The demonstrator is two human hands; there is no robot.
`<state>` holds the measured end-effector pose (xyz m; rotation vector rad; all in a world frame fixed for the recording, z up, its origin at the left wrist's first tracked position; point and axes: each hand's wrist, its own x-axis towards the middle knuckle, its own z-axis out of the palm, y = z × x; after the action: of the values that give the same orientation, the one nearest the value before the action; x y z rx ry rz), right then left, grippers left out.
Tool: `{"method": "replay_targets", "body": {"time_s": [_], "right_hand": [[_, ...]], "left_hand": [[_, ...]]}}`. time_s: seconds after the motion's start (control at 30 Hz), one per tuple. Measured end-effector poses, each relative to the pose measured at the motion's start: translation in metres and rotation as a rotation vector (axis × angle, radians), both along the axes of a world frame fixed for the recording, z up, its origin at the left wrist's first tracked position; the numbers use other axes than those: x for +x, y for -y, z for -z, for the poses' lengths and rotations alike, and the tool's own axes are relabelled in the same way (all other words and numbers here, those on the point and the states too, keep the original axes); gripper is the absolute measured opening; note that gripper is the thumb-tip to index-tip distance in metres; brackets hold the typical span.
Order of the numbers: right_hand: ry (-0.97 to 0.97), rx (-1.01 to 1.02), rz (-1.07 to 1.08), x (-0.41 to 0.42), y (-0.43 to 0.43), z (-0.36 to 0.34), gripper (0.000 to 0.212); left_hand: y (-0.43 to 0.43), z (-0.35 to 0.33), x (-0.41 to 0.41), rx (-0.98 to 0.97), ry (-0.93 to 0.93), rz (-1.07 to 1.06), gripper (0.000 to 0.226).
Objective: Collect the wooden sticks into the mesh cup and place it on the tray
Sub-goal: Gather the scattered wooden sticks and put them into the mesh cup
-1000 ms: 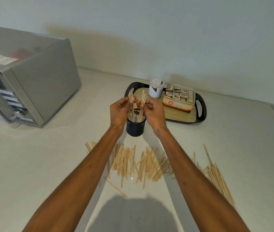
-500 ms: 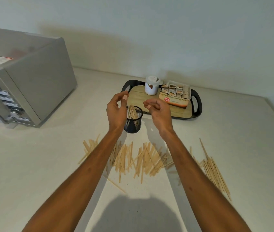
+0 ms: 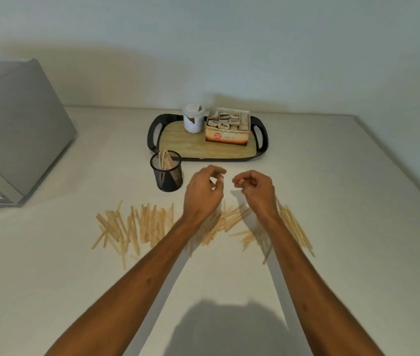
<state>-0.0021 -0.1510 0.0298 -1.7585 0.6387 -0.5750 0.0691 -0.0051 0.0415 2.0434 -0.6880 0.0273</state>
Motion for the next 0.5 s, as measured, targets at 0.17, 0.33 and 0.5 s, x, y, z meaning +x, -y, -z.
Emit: {"method": "replay_targets", "body": {"time_s": [0.17,0.33,0.5], "right_hand": [[-0.184,-0.128,0.208,-0.057,0.045,0.006,0.023],[-0.464,-0.346,0.298,-0.108,0.083,0.013,0.019],[-0.671,-0.497,0.304,-0.126,0.093,0.018,0.015]], "left_hand": [[0.019,0.006,-0.031,0.462,-0.04,0.059,0.033],[0.032,0.012,-0.052,0.798,0.037,-0.023,0.056],[0.039,0.021,-0.063,0.901,0.054,-0.054,0.084]]}}
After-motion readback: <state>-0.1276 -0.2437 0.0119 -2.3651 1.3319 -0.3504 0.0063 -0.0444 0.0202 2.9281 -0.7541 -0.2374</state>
